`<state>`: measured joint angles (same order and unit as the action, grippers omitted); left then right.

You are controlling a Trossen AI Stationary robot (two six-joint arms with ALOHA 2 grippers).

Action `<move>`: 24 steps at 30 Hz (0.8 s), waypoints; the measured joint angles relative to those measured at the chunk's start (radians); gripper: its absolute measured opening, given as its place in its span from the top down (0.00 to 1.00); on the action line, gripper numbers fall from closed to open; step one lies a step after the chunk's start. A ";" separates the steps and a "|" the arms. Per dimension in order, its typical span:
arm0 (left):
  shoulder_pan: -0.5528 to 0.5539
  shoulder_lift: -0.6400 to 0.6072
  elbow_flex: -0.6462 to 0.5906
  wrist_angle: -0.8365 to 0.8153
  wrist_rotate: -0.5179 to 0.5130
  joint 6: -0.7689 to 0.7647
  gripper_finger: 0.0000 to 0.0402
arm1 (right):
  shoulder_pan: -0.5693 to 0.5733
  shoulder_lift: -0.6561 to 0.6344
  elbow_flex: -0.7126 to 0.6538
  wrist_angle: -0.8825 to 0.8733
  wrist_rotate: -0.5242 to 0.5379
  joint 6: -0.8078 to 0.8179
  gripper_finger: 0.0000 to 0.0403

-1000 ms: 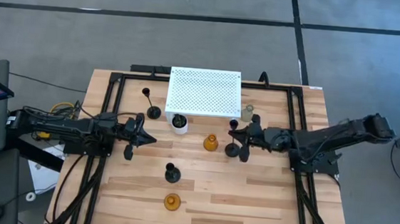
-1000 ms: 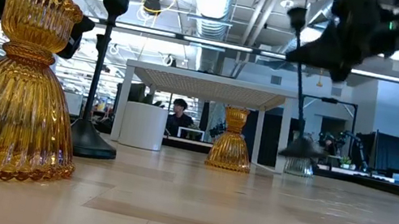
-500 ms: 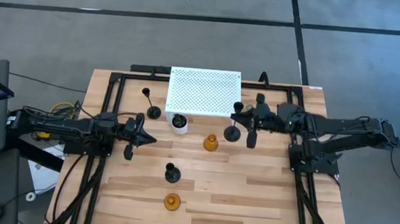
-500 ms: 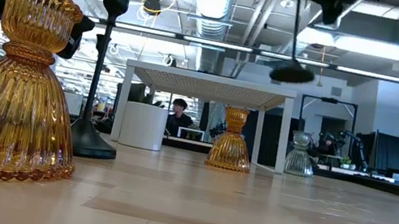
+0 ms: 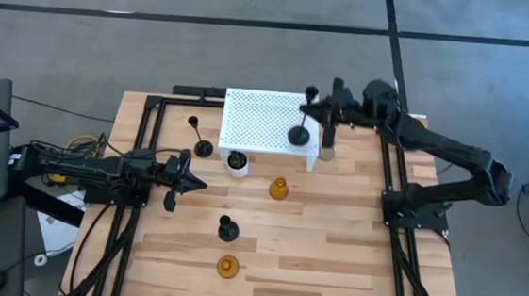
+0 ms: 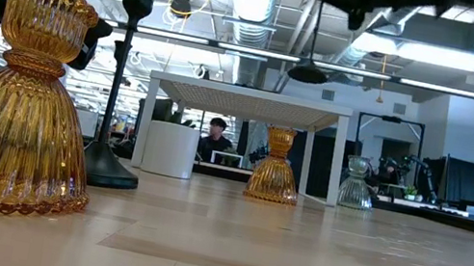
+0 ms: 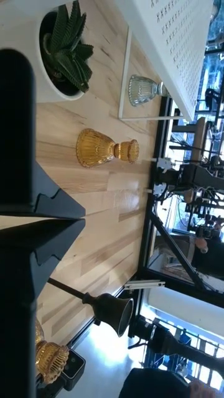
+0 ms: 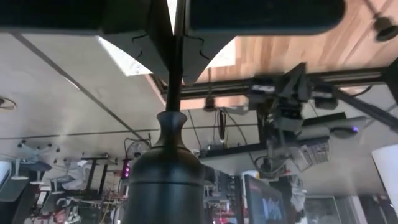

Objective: Pick & Place candle stick holders
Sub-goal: Put the top right black candle holder on the shelf

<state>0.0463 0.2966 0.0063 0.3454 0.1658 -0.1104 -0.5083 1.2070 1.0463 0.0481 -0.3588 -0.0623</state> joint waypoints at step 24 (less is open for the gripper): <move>0.000 0.000 0.000 0.008 0.000 0.000 0.97 | -0.330 0.335 0.144 0.199 -0.297 0.084 1.00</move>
<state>0.0463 0.2963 0.0063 0.3531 0.1658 -0.1104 -0.8384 1.5420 1.1903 0.2466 -0.6558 0.0213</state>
